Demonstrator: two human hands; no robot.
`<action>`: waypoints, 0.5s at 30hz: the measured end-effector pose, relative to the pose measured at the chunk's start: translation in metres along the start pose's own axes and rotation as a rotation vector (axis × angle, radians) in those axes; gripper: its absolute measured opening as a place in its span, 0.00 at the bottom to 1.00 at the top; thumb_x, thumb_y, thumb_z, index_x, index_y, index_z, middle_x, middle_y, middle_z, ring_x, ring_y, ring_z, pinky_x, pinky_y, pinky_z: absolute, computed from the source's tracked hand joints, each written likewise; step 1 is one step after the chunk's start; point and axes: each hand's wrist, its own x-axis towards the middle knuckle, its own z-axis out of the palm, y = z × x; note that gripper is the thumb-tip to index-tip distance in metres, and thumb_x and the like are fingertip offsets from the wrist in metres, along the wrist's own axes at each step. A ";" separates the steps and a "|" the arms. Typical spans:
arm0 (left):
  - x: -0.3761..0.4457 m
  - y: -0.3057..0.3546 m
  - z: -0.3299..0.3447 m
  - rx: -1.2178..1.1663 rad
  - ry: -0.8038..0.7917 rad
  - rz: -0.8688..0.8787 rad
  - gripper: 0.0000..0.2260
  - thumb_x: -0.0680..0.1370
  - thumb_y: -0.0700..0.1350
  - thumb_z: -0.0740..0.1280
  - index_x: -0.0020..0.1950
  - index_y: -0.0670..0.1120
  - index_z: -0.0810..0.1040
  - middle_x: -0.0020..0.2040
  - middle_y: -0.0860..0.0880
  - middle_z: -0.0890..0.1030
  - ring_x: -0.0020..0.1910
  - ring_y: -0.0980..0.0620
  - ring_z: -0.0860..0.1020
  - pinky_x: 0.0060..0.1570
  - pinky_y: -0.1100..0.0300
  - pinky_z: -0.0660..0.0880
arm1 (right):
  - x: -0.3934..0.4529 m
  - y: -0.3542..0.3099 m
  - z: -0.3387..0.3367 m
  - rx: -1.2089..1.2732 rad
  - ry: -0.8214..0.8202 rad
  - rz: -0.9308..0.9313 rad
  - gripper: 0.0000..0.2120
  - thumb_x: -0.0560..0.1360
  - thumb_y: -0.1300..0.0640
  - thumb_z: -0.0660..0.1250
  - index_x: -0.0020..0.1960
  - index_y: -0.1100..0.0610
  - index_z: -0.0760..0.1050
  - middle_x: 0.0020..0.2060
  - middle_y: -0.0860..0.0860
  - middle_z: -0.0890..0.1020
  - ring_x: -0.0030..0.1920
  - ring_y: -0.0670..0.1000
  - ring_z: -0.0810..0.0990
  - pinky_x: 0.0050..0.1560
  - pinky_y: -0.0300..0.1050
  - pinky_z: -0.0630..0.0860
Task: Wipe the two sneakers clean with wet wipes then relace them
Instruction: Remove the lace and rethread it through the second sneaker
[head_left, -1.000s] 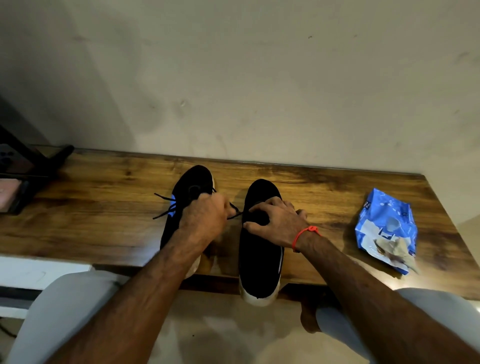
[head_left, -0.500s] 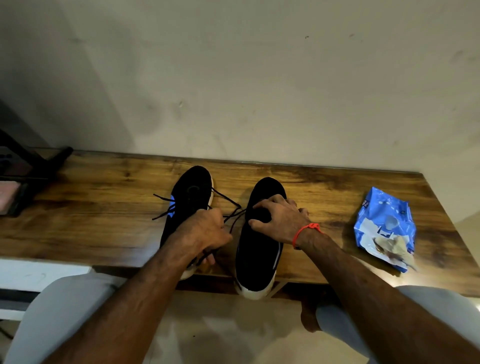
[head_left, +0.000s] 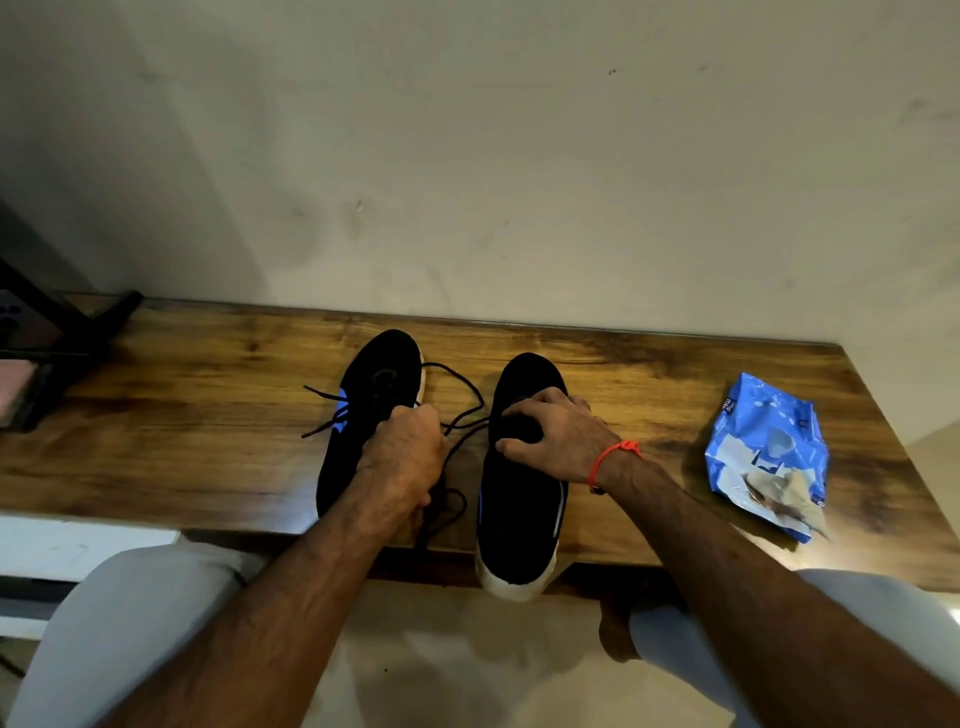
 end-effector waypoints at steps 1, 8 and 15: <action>0.002 -0.001 0.000 -0.002 0.039 0.022 0.10 0.84 0.47 0.64 0.62 0.44 0.72 0.48 0.40 0.80 0.33 0.44 0.84 0.30 0.49 0.83 | 0.001 0.000 0.000 0.000 0.001 -0.002 0.28 0.74 0.34 0.64 0.71 0.41 0.68 0.71 0.49 0.65 0.71 0.58 0.60 0.70 0.62 0.65; 0.006 0.001 0.015 0.071 -0.002 0.012 0.08 0.83 0.46 0.65 0.60 0.44 0.73 0.48 0.46 0.71 0.29 0.48 0.84 0.29 0.50 0.83 | -0.001 -0.001 0.001 -0.006 0.013 -0.001 0.27 0.74 0.35 0.64 0.71 0.42 0.68 0.70 0.49 0.66 0.71 0.58 0.61 0.69 0.61 0.65; 0.014 -0.001 0.018 0.051 0.161 0.120 0.03 0.83 0.46 0.63 0.51 0.49 0.75 0.47 0.47 0.76 0.42 0.47 0.81 0.38 0.48 0.84 | 0.000 -0.002 0.002 -0.002 0.016 -0.005 0.27 0.74 0.34 0.63 0.71 0.41 0.69 0.70 0.49 0.66 0.71 0.58 0.61 0.70 0.61 0.65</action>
